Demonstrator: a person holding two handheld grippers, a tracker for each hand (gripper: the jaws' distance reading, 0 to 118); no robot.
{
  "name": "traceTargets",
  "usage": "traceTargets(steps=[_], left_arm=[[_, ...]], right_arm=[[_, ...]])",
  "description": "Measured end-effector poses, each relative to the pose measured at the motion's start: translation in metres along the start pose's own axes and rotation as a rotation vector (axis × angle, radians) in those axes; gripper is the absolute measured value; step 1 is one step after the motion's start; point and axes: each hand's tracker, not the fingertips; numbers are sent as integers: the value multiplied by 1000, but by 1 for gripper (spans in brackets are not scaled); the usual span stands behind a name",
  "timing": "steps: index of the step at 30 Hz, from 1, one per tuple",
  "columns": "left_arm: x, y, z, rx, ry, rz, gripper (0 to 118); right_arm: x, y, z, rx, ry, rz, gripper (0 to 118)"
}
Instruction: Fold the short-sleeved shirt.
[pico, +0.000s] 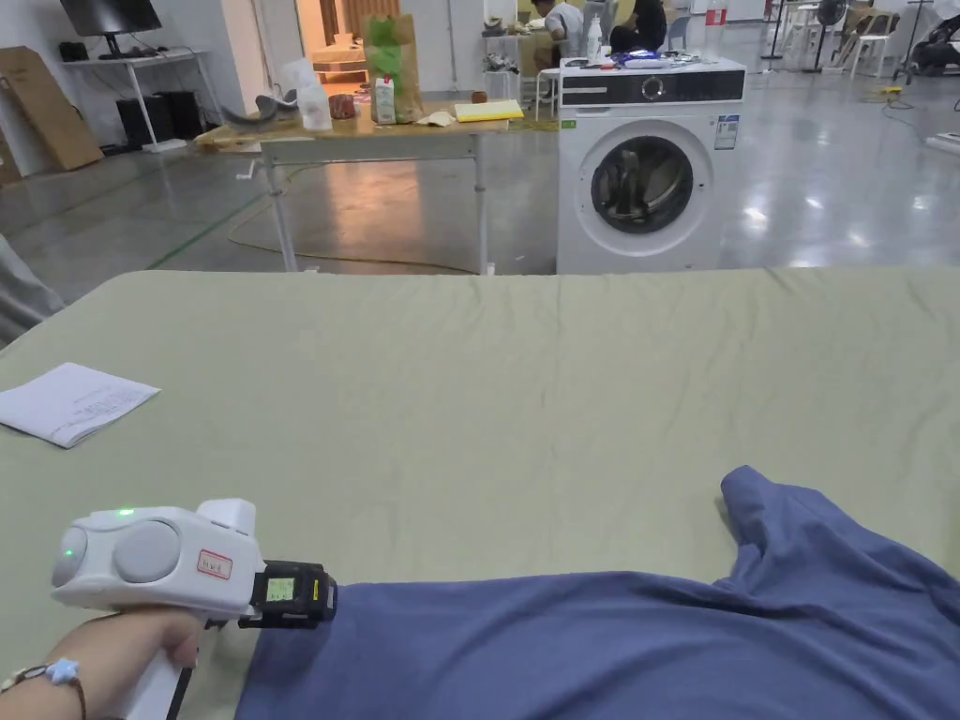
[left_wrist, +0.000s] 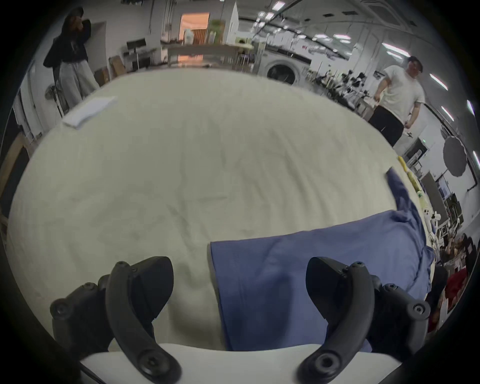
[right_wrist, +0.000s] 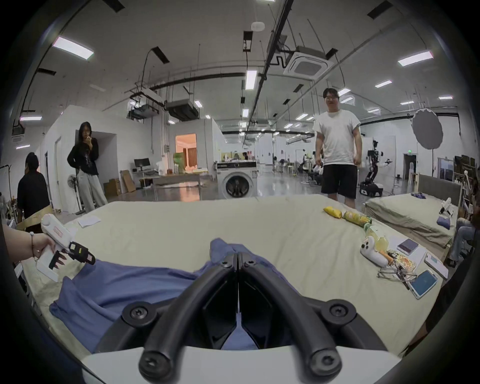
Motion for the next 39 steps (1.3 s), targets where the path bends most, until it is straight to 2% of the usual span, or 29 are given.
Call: traceTargets(steps=[2,3,4,6,9,11,12,13,14,15,17,20,23,25,26,27,28,29,30,32,34,37,39], left_arm=[[-15,2,-24,-10,30,-44,97],[-10,-2,-28,6,32,-89,101],[-2,-6,-31,9,5,-126,111],[4,-10,-33,5,93,-193,111],[1,-11,-21,39,70,-139,109],[1,-17,-8,85,88,-178,85],[2,-19,0,107,95,-187,65],[2,-18,11,146,91,-196,20],[2,-19,17,160,44,-202,0],[7,-23,23,150,-90,-183,0],[21,-33,38,197,2,-252,0],[36,-55,64,296,-14,-300,0],[42,-68,92,414,-32,-252,0],[45,-71,107,441,-64,-219,0],[46,-73,111,448,-67,-209,0],[47,-75,115,463,-69,-197,0],[48,-76,118,456,-78,-173,0],[51,-77,121,459,-88,-145,0],[51,-78,123,463,-110,-129,0],[51,-79,126,455,-118,-127,0],[54,-78,127,444,-118,-121,0],[51,-75,126,432,-118,-99,0],[48,-75,123,428,-99,-88,0]], right_arm=[[2,-3,-4,-19,1,23,0],[2,-5,-1,-21,2,30,0],[4,-6,-2,-25,5,33,0],[8,-8,-6,-28,10,29,0],[7,-9,-8,-39,8,-3,0],[7,-8,-7,-45,9,-32,0],[8,-7,-8,-47,12,-45,0],[9,-7,-8,-50,14,-55,0],[10,-8,-9,-51,15,-61,0],[11,-6,-9,-52,19,-71,0],[15,-6,-15,-50,47,-118,0],[37,-1,-39,-40,166,-296,0],[52,26,-91,-144,170,-288,0],[64,36,-142,-289,186,-239,0],[69,37,-164,-339,194,-231,3],[66,44,-186,-421,190,-222,19],[68,42,-207,-480,164,-231,61],[68,40,-225,-546,151,-211,97],[66,36,-245,-606,123,-163,115],[66,21,-278,-650,115,-57,118],[59,8,-305,-700,60,-10,112],[68,-6,-344,-807,15,-42,112],[69,-17,-362,-819,8,-49,107]])
